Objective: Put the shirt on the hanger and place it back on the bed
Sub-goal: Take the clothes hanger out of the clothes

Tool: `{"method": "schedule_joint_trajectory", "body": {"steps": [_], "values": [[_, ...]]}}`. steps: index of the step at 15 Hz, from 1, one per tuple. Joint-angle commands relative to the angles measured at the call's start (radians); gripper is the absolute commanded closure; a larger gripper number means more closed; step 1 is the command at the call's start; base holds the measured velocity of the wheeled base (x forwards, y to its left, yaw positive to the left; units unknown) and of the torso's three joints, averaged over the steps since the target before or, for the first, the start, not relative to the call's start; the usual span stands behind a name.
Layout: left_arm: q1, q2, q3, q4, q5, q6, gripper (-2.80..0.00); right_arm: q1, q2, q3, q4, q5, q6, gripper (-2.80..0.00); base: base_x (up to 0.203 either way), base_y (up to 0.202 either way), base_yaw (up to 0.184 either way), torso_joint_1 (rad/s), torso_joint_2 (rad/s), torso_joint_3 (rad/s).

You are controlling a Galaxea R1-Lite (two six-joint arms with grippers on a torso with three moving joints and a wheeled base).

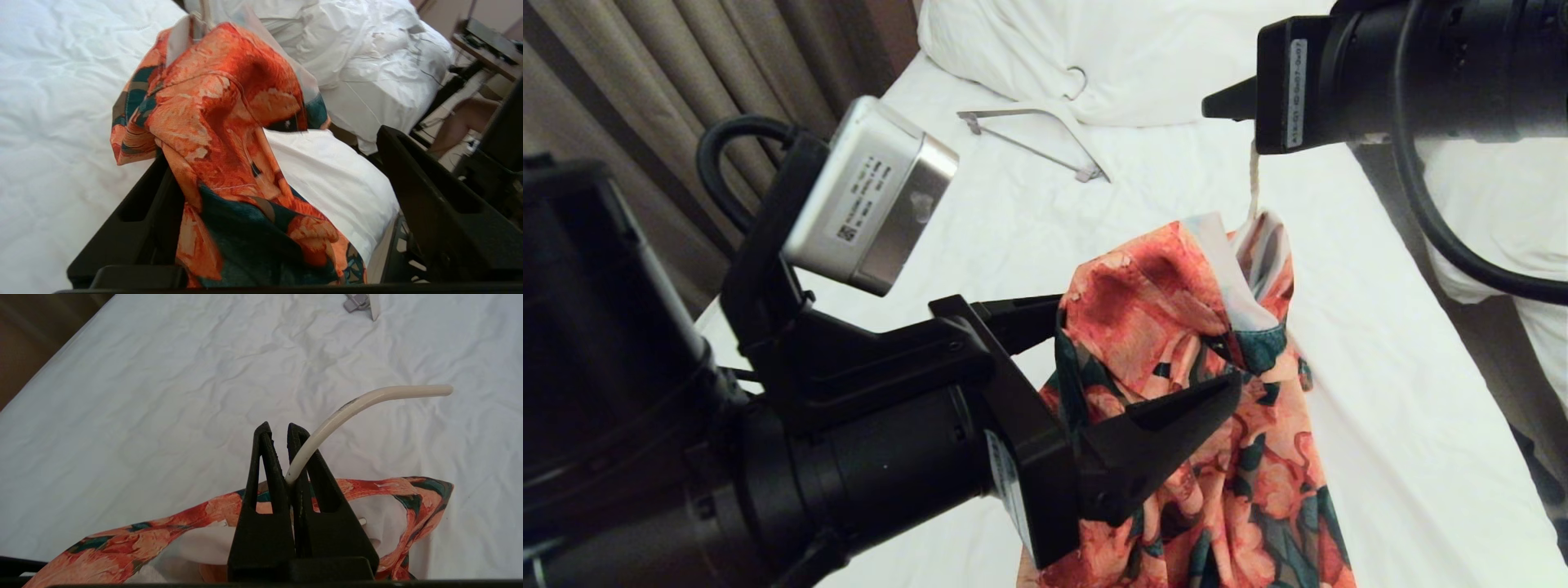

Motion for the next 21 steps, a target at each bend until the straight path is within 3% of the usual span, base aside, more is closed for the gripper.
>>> {"method": "schedule_joint_trajectory", "body": {"steps": [1,5,10,20,21], "values": [[-0.013,0.005,0.001,-0.005,0.011,0.0,-2.8,0.001,0.005,0.009,0.002,-0.001,0.0,0.0,0.0,0.0,0.0,0.0,0.0,0.0],[-0.025,0.005,0.004,0.01,0.013,0.003,-2.8,-0.035,0.009,0.01,-0.019,0.0,0.0,0.0,0.0,0.0,0.0,0.0,0.0,0.0],[0.017,-0.023,-0.044,0.17,0.014,0.022,-2.8,-0.105,0.006,0.008,-0.029,0.0,-0.01,0.0,0.0,0.0,0.0,0.0,0.0,0.0],[0.062,-0.148,-0.131,0.382,0.069,0.05,-2.8,-0.111,0.019,-0.015,-0.204,0.0,-0.103,0.0,0.0,0.0,0.0,0.0,0.0,0.0],[0.076,-0.16,-0.134,0.382,0.072,0.052,-0.47,-0.111,0.018,-0.021,-0.216,0.0,-0.103,0.0,0.0,0.0,0.0,0.0,0.0,0.0]]}}
